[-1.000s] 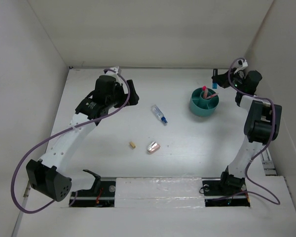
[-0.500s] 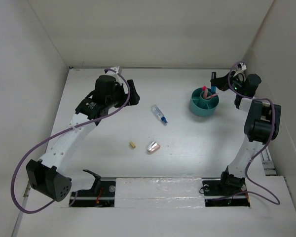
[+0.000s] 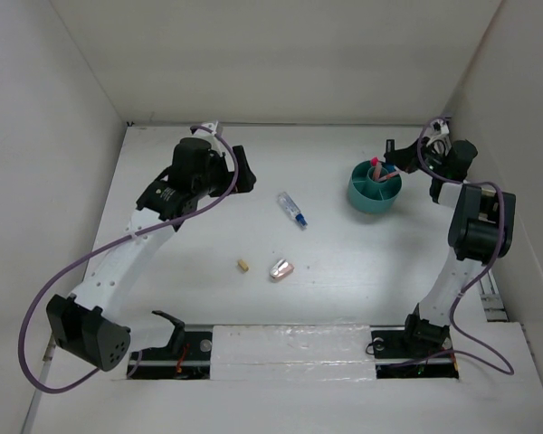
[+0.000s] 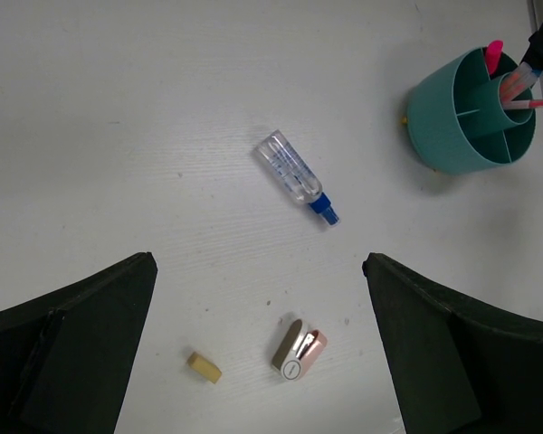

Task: Sort the stationery into containers
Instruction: Place the pen in the storage box, then pick up the stationery from the center of the board.

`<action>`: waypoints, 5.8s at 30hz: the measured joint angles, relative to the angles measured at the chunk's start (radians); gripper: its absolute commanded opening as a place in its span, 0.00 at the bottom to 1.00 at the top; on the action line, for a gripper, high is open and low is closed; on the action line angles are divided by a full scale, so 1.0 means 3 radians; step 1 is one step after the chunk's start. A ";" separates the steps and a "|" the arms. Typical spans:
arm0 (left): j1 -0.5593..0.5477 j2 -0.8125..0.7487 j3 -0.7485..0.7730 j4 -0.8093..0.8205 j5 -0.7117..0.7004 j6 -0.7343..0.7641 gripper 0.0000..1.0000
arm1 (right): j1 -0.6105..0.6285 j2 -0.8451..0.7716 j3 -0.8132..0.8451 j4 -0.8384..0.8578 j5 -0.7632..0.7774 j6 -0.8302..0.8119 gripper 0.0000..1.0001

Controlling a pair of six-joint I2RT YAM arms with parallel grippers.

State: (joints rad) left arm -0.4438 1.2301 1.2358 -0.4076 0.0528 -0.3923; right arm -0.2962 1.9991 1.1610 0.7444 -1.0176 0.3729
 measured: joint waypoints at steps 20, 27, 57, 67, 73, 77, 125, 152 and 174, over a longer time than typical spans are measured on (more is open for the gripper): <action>0.0000 -0.0100 -0.0004 0.0000 -0.0067 0.0009 1.00 | 0.0000 -0.0123 0.0003 -0.0567 -0.0013 -0.0285 0.24; 0.0000 -0.0100 -0.0004 -0.0001 -0.0090 0.0010 1.00 | 0.0000 -0.0125 0.0004 -0.0613 -0.0010 -0.0312 0.08; 0.0000 -0.0121 -0.0048 0.0000 -0.0097 0.0050 1.00 | 0.0000 -0.0248 0.0000 -0.0652 0.0170 -0.0354 0.55; 0.0000 -0.0081 -0.0048 -0.0006 -0.0262 0.0033 1.00 | 0.0010 -0.0732 0.0154 -0.0876 0.0763 -0.0120 1.00; 0.0000 -0.0028 -0.0048 -0.0100 -0.0655 -0.0067 1.00 | 0.0417 -0.1113 0.0860 -0.1703 0.2190 -0.0148 1.00; 0.0000 -0.0024 -0.0047 -0.0156 -0.0908 -0.0135 1.00 | 0.1288 -0.1169 0.1554 -0.2356 0.3389 -0.0266 1.00; 0.0131 0.0707 0.0348 -0.1055 -0.1926 -0.0955 1.00 | 0.4387 -0.1924 -0.0532 -0.3198 0.3834 -0.0014 0.83; 0.0366 0.0763 0.0357 -0.1050 -0.1812 -0.0913 1.00 | 0.4746 -0.0097 0.0429 -0.2932 0.4044 -0.0051 0.54; 0.0366 0.0662 0.0357 -0.1052 -0.1826 -0.0914 1.00 | 0.4724 0.0020 0.0511 -0.3016 0.4101 -0.0060 0.00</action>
State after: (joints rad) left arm -0.3340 1.4288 1.3430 -0.7231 -0.4950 -0.6666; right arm 1.1210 2.0052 1.3144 -0.1604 0.2127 0.3550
